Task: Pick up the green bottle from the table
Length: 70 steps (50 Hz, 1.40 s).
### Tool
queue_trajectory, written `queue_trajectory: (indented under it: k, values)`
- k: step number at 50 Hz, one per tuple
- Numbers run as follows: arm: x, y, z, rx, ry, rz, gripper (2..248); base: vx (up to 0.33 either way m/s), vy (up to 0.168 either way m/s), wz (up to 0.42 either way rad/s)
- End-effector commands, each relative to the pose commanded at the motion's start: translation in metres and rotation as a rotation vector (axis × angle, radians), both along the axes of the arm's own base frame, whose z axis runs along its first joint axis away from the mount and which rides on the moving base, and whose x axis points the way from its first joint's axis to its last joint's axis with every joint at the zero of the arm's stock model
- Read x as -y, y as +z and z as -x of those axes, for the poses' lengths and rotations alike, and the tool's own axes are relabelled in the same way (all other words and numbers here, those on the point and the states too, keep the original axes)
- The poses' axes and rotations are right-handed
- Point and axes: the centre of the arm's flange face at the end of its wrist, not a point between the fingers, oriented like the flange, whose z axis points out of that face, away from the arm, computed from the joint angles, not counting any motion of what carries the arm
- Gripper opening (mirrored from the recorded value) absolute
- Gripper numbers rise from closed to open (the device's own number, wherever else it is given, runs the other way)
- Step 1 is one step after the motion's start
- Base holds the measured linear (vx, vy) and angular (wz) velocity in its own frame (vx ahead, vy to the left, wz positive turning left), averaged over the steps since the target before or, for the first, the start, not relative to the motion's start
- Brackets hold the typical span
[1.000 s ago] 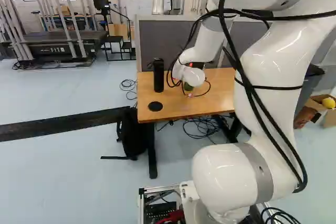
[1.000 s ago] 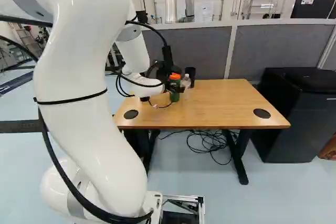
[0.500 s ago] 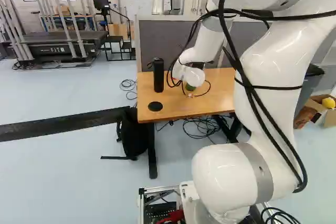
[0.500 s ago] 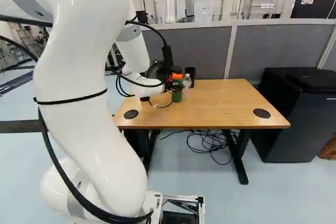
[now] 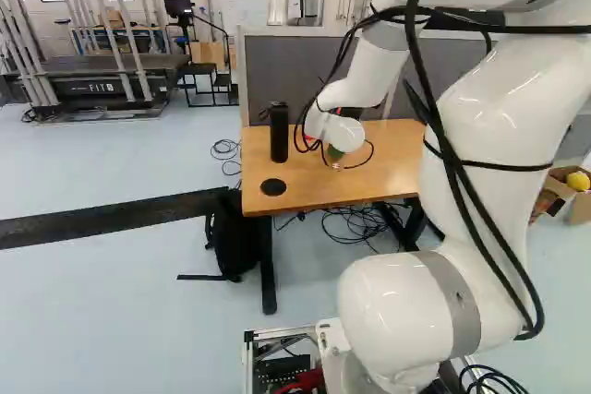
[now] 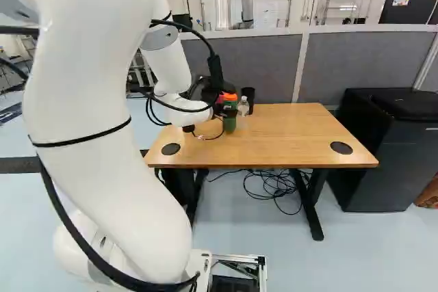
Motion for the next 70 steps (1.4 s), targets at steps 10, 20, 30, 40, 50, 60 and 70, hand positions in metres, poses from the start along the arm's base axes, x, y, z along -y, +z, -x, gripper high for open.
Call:
queue_trajectory:
  k: [10,20,30,40,50,60,70]
  values:
    - [-0.004,0.011,0.023,0.020,0.010,0.000,116,0.000,0.000,0.000]
    - [-0.007,0.021,0.046,0.043,0.016,0.000,116,0.000,0.000,0.000]
    - [-0.007,0.031,0.069,0.071,0.017,0.000,116,0.000,0.000,0.000]
    - [-0.007,0.039,0.091,0.102,0.016,0.001,116,0.000,0.000,0.000]
    - [-0.006,0.045,0.113,0.132,0.012,0.001,116,0.000,0.000,0.000]
    - [-0.005,0.044,0.129,0.144,0.011,0.001,116,0.000,0.000,0.000]
    - [-0.005,0.044,0.133,0.147,0.011,0.001,116,0.000,0.000,0.000]
